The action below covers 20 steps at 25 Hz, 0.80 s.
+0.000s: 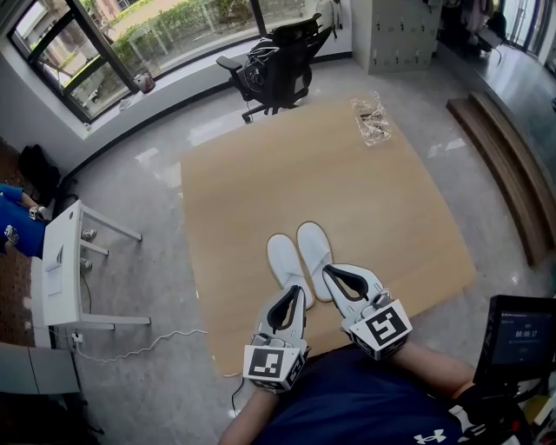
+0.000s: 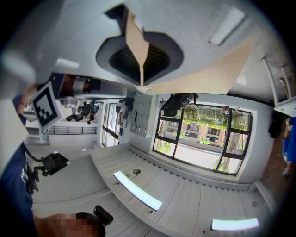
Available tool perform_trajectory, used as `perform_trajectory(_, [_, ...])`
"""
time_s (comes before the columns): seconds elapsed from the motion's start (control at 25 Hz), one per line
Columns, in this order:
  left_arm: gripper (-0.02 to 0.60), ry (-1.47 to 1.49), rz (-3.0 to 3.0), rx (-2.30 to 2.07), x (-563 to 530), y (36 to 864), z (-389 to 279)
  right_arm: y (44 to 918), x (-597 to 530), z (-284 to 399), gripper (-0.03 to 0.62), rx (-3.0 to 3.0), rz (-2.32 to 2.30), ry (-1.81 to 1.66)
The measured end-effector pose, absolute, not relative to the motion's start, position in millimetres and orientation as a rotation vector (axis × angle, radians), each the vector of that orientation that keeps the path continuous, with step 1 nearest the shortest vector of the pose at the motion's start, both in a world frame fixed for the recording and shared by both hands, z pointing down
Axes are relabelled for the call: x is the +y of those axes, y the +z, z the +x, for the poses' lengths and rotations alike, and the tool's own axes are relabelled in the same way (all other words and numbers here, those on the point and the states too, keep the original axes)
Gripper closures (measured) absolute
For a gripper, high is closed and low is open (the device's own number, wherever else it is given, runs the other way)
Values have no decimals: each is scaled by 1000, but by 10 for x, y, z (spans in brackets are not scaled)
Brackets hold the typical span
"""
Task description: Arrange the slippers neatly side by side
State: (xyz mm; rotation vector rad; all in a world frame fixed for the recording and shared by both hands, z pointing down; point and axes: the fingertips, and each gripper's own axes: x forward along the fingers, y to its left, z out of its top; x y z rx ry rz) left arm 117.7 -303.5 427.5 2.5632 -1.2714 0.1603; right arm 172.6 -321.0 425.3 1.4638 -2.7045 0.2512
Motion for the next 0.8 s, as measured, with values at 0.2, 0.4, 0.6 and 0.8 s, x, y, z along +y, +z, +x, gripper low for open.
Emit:
perform_trajectory(0.2, [561, 156, 2569, -1259, -3019, 4296, 1188, 4288, -3196, 1730, 574, -2693, 1455, 268])
perform_trajectory(0.4, [561, 151, 2564, -1259, -3022, 4288, 1183, 4309, -3205, 1743, 574, -2688, 1456, 268])
perform_trajectory(0.6, [561, 151, 2563, -1260, -3013, 4288, 1176, 4319, -3211, 1756, 574, -2698, 1468, 258])
perform_trajectory(0.8, [561, 153, 2567, -1255, -3001, 4294, 1169, 4314, -3200, 1745, 574, -2690, 1461, 262])
